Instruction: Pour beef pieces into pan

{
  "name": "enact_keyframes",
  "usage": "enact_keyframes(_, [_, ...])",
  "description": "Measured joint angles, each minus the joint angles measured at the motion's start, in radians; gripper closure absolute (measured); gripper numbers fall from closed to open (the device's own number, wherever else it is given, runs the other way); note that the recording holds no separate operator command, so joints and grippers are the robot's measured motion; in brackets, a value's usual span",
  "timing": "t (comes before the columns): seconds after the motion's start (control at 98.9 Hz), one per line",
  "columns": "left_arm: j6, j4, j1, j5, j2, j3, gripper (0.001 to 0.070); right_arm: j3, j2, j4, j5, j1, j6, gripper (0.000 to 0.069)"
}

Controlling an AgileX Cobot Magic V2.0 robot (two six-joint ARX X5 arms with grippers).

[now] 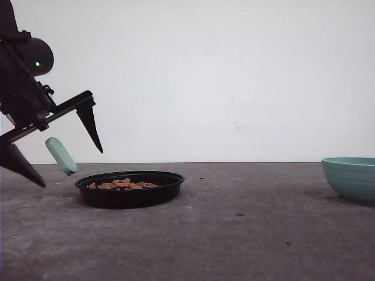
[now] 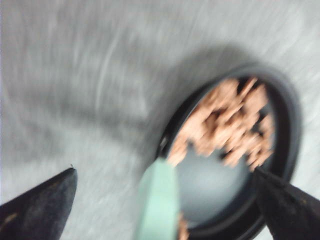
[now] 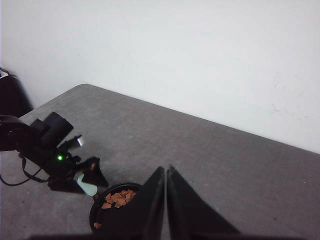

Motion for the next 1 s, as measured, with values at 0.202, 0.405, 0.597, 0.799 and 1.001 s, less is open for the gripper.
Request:
enact_keyframes(0.202, [-0.022,0.054,0.036,-0.002,-0.159,0.009,0.0015,0.000,0.000,0.000,0.000,0.000,0.000,0.0687])
enact_keyframes(0.405, [-0.016,-0.033,0.066,-0.072,-0.272,0.009,0.0054,0.000,0.006,0.006,0.001,0.000,-0.047,0.0687])
enact_keyframes(0.597, [0.037,-0.061,0.060,-0.266,-0.484,0.009,0.0577,-0.102,-0.016,0.089,0.001,0.000,-0.122,0.0687])
enact_keyframes(0.799, [0.125,-0.107,0.031,-0.422,-0.698,0.008,0.0686,-0.468,-0.171,0.365,0.060,0.013,-0.159,0.0687])
enact_keyframes(1.001, [0.206,-0.201,0.011,-0.481,-0.938,-0.049,0.0689,-0.844,-0.338,0.551,0.208,0.029,-0.166,0.0687])
